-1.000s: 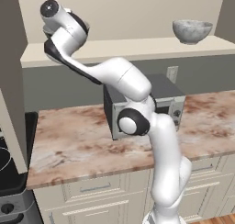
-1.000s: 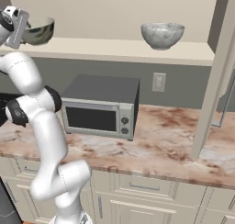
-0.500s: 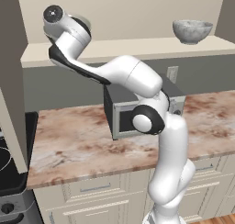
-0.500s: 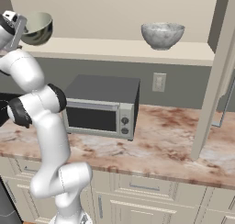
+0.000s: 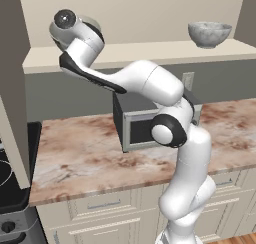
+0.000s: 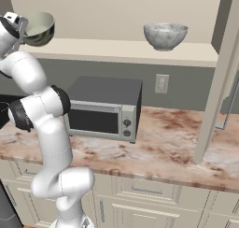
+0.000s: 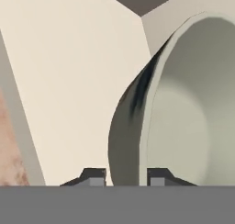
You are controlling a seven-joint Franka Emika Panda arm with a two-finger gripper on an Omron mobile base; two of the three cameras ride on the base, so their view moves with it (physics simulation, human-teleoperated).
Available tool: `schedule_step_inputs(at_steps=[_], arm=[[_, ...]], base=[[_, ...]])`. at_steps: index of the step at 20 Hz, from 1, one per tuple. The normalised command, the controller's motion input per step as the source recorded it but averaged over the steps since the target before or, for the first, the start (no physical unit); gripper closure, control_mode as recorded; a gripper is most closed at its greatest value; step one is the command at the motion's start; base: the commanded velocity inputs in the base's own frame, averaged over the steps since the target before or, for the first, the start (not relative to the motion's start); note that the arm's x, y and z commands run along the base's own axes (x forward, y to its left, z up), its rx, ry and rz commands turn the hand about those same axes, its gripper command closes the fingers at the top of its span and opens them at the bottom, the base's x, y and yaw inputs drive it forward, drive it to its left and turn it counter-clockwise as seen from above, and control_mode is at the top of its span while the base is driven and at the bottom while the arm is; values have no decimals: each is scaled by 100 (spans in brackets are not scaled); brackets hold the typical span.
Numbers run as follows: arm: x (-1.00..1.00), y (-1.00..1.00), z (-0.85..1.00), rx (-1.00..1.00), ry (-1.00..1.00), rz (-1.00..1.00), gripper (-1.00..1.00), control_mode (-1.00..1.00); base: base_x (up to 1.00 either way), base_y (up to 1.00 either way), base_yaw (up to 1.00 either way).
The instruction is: Move the bowls from the cabinet to the plates on the dining table.
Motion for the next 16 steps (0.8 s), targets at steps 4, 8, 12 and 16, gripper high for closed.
schedule_step_inputs(at_steps=[4,8,12,16], arm=[[2,1,0,1,0,0,100,-100],[-19,14,22,0,0,0,100,-100],[-39,27,24,0,0,0,100,-100],[-44,28,14,0,0,0,100,-100]], base=[[0,0,0],[0,0,0],[0,0,0],[0,0,0]])
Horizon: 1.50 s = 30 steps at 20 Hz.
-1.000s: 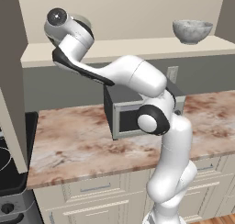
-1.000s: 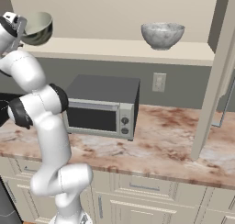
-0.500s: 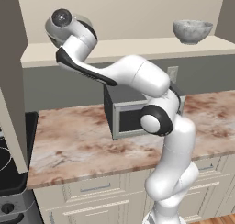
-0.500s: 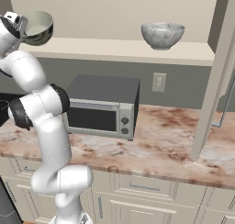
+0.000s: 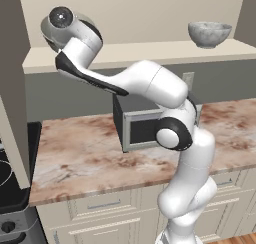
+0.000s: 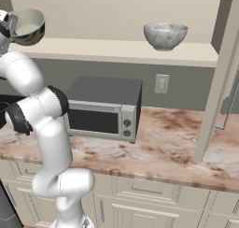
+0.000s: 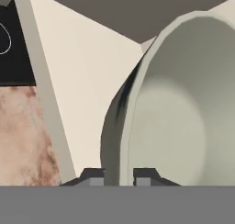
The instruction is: Move the bowls from the cabinet to the plates on the dining table.
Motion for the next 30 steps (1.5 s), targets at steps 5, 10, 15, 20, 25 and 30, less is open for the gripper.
schedule_step_inputs(at_steps=[5,10,15,20,25,30], arm=[[-66,9,0,-1,0,0,100,-100],[-82,0,0,0,0,0,100,-100],[-76,-10,-1,0,0,0,100,-100],[-48,-34,-31,0,2,0,100,-100],[-38,-57,-46,0,1,0,100,-100],[-19,-70,-26,-1,0,0,100,-100]], base=[[0,0,0],[0,0,0],[0,0,0],[0,0,0],[0,0,0],[0,0,0]])
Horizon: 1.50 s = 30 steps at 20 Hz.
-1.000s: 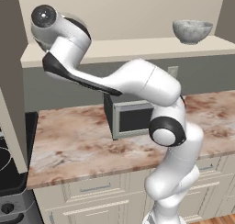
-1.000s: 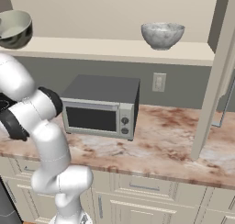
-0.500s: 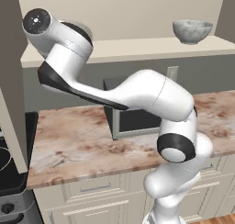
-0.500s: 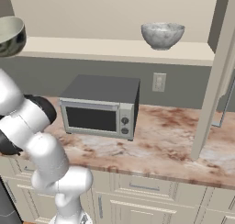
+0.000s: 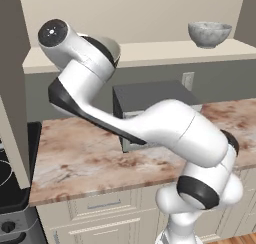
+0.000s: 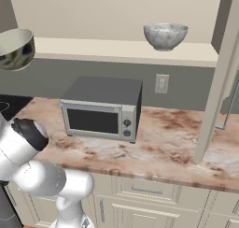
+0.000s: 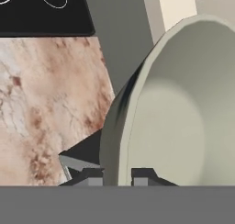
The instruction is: Move the bowls from the cabinet to the plates on the dining table.
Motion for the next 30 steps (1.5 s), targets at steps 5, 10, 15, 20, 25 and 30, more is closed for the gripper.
schedule_step_inputs(at_steps=[5,10,15,20,25,30], arm=[[-1,-71,-11,-1,0,0,100,-100],[-4,-53,-29,0,2,0,100,-100],[-17,-35,-52,-4,3,0,100,-100],[-17,-32,-53,-6,3,0,100,-100],[-3,-45,-28,-3,1,0,100,-100],[0,-49,-15,0,0,0,100,-100]], base=[[0,0,0],[0,0,0],[0,0,0],[0,0,0],[0,0,0],[0,0,0]])
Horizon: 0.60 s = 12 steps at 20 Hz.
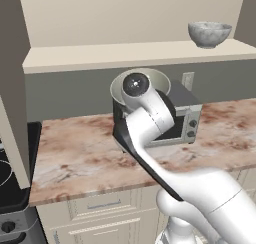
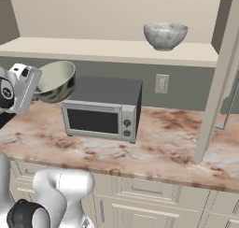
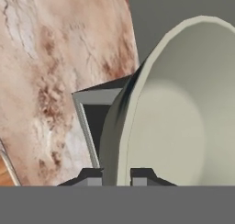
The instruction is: Move the bowls from the cabinet to the plates on the dining table.
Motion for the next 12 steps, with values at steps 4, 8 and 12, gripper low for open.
schedule_step_inputs(at_steps=[4,8,12], arm=[[0,-51,-14,0,0,0,100,-100],[-2,-35,-10,0,0,0,100,-100],[0,-27,-11,0,0,0,100,-100]], base=[[0,0,0],[0,0,0],[0,0,0]])
